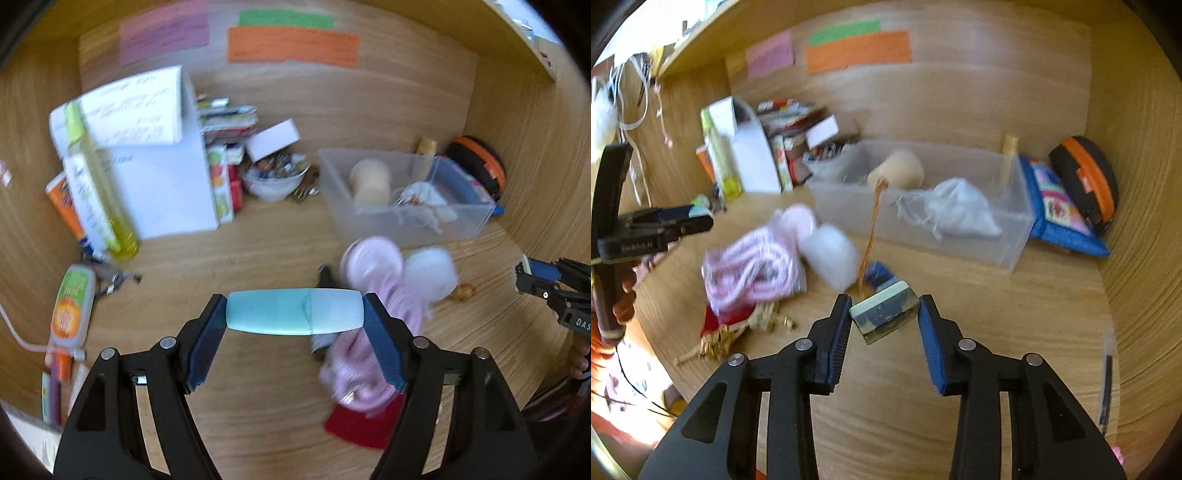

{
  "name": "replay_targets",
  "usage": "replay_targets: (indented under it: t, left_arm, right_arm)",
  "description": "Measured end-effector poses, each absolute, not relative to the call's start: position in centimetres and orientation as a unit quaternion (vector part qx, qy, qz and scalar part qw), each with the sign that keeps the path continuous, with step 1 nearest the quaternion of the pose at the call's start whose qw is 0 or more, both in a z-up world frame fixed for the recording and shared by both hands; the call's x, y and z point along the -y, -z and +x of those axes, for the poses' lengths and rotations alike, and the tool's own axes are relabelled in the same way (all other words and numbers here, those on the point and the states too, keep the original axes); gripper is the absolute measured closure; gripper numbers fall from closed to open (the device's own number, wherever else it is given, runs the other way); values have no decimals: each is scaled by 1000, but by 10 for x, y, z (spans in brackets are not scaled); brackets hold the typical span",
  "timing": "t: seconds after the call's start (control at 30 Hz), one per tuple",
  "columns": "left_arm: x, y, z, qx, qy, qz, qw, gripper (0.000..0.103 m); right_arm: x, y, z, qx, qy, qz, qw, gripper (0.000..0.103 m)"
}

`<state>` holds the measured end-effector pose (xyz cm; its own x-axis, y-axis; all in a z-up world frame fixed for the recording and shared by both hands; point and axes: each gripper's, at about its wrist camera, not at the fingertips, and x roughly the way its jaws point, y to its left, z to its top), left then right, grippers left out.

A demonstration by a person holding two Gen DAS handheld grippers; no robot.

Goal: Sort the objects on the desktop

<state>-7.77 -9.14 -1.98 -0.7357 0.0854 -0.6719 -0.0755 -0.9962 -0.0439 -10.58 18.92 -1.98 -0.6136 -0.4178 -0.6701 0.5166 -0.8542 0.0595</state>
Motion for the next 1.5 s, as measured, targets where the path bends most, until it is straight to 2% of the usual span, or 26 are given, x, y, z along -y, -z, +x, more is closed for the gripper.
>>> replay_targets:
  t: [0.43, 0.87, 1.5]
  left_arm:
    - [43, -16, -146, -9, -929, -355, 108, 30]
    - [9, 7, -227, -9, -905, -404, 131, 30]
    - [-17, 28, -265, -84, -897, -416, 124, 30]
  right_arm:
    - [-214, -16, -167, -35, 910, 340, 233, 69]
    - [-213, 4, -251, -20, 900, 380, 212, 69]
    - [-171, 37, -294, -97, 886, 401, 213, 69]
